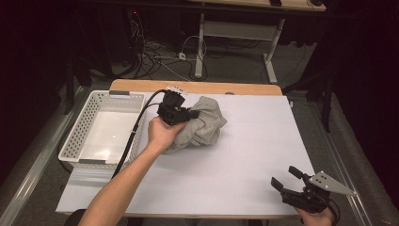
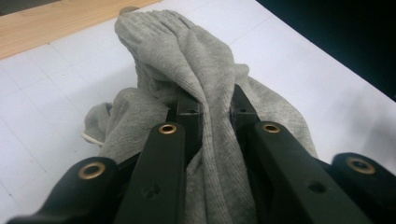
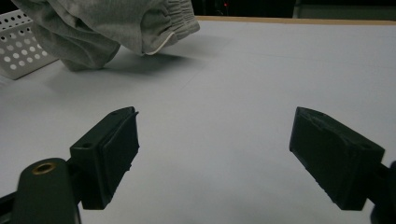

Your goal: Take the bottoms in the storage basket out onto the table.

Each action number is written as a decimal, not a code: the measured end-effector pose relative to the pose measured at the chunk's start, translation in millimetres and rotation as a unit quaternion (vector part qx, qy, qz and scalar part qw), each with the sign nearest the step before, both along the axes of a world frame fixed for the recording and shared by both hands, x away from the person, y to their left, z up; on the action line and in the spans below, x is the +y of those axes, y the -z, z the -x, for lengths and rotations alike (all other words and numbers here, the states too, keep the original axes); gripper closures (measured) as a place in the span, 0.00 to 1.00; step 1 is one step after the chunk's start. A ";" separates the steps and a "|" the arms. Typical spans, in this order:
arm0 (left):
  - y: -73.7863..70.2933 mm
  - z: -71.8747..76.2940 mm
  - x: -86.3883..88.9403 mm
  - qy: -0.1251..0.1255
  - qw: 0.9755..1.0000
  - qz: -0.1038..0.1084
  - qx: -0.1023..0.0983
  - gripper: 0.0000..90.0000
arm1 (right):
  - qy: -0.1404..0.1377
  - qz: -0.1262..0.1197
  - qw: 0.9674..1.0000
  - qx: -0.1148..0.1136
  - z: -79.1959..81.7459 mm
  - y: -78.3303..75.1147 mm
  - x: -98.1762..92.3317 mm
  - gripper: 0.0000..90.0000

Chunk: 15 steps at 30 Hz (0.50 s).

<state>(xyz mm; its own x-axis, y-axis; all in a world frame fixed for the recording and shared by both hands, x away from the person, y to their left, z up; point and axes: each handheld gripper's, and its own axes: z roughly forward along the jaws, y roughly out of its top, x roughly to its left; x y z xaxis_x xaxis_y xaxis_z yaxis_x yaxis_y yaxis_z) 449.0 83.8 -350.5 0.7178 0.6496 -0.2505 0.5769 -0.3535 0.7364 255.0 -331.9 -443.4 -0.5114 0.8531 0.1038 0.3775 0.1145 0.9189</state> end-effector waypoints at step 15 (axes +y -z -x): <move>24.0 -9.4 -4.9 -0.015 1.000 -0.007 0.013 0.87 | -0.002 0.000 1.000 0.000 0.0 0.0 0.2 0.18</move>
<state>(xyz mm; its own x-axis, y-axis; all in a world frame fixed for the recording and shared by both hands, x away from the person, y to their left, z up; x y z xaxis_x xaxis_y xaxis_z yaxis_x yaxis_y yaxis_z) 458.5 78.8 -374.6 0.6914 0.6744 -0.2591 0.6063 -0.3466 0.7157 255.1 -331.7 -443.4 -0.5141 0.8513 0.1047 0.3778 0.1152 0.9187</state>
